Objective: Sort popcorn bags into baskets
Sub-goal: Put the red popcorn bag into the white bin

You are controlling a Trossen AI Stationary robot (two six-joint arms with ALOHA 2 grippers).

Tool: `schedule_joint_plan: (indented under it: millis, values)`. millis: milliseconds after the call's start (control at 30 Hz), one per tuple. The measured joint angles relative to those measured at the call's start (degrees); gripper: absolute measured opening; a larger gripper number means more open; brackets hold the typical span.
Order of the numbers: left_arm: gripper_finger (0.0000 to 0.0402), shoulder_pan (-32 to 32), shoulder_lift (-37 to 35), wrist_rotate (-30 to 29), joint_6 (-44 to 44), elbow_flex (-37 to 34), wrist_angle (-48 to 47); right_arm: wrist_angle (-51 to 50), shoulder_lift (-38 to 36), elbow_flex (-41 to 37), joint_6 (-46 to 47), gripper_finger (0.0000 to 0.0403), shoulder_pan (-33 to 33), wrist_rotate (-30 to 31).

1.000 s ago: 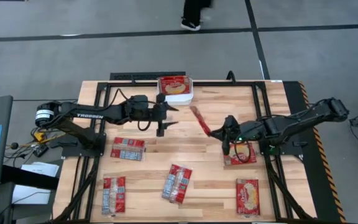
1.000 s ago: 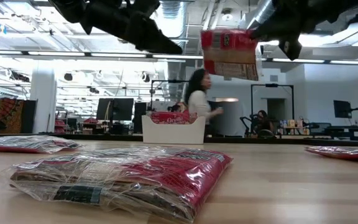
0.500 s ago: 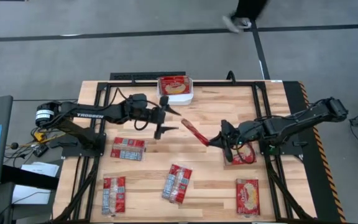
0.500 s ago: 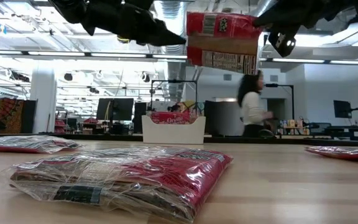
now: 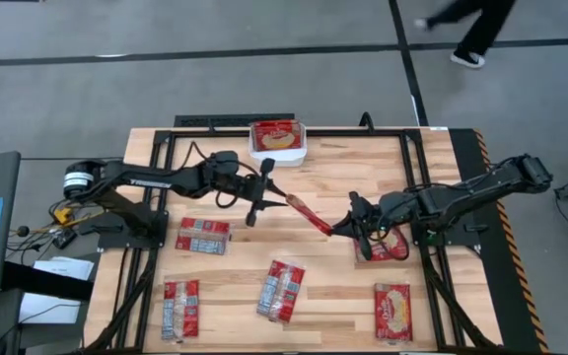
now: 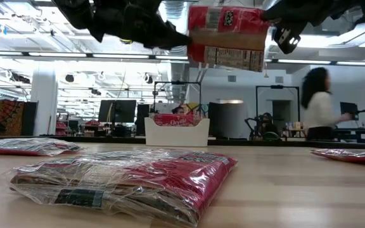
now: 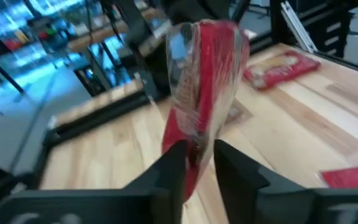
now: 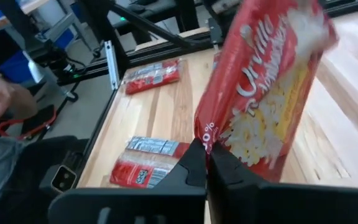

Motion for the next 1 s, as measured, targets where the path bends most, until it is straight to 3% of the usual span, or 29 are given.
schedule_joint_plan:
  millis: [300,467,567,733,900,1000]
  values:
    - [0.0009,0.03,5.57,0.55,0.65,0.05,5.91,0.97,0.0,0.0,-0.23,0.0008,-0.04,-0.64]
    - [0.0001,0.02,5.34,-1.33,-1.99,0.05,5.81,0.44,-0.02,0.0,-0.27,0.0011,-0.95,0.13]
    - [0.0001,-0.02,4.07,-6.74,-2.95,0.05,3.5,-0.82,-0.02,0.0,0.08,0.0014,-1.55,3.77]
    - [0.0,-0.76,1.18,-16.2,-0.87,0.05,-5.84,-5.8,-0.31,0.04,2.63,0.0048,-1.6,17.45]
    - [0.0,-1.74,0.32,-14.25,3.92,0.03,-11.27,-6.79,-0.29,0.04,1.57,0.0095,-1.5,19.37]
    - [0.0,-1.74,0.32,-13.01,0.93,0.03,-10.42,-5.95,-0.31,0.04,1.77,0.012,-1.51,20.07]
